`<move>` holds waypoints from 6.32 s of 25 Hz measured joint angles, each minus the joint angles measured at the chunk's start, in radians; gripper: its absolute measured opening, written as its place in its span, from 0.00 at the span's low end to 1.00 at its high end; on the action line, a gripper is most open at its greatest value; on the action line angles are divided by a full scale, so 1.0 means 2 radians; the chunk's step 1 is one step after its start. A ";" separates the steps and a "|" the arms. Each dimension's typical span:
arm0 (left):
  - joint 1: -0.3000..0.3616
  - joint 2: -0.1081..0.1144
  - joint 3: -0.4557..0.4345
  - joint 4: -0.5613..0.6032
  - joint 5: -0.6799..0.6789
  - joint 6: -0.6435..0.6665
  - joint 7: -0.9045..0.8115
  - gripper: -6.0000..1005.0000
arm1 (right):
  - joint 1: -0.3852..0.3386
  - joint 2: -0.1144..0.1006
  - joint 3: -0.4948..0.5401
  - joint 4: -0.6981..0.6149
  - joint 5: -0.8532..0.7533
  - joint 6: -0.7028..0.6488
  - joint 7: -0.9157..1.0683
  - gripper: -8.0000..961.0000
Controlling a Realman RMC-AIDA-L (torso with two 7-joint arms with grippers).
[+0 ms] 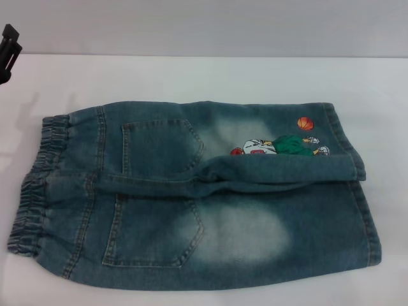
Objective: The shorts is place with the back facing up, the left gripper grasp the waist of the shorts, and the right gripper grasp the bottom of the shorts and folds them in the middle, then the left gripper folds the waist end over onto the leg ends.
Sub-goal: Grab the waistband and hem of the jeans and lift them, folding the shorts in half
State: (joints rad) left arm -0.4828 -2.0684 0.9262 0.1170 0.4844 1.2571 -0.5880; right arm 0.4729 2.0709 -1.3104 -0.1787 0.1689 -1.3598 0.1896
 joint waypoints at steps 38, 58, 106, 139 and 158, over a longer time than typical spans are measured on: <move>0.071 0.147 0.107 0.174 0.415 0.197 -0.582 0.83 | 0.006 0.004 0.028 0.027 -0.005 0.003 0.026 0.56; 0.085 0.160 -0.096 0.233 0.731 0.229 -0.704 0.83 | 0.019 0.001 0.032 0.023 -0.002 0.011 0.021 0.56; 0.105 0.152 -0.129 0.240 0.808 0.221 -0.732 0.83 | 0.020 0.000 0.032 0.025 -0.002 0.023 0.020 0.56; 0.102 0.129 -0.124 0.240 0.826 0.176 -0.726 0.83 | 0.016 0.000 0.027 0.025 -0.006 0.023 0.020 0.56; 0.090 0.125 -0.129 0.253 0.827 0.197 -0.731 0.83 | 0.013 -0.002 0.031 0.025 -0.005 0.023 0.020 0.56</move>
State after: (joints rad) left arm -0.3027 -1.8193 0.6688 0.6232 2.1376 1.6506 -2.0502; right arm 0.4989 2.0676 -1.2485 -0.1288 0.1580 -1.3130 0.2301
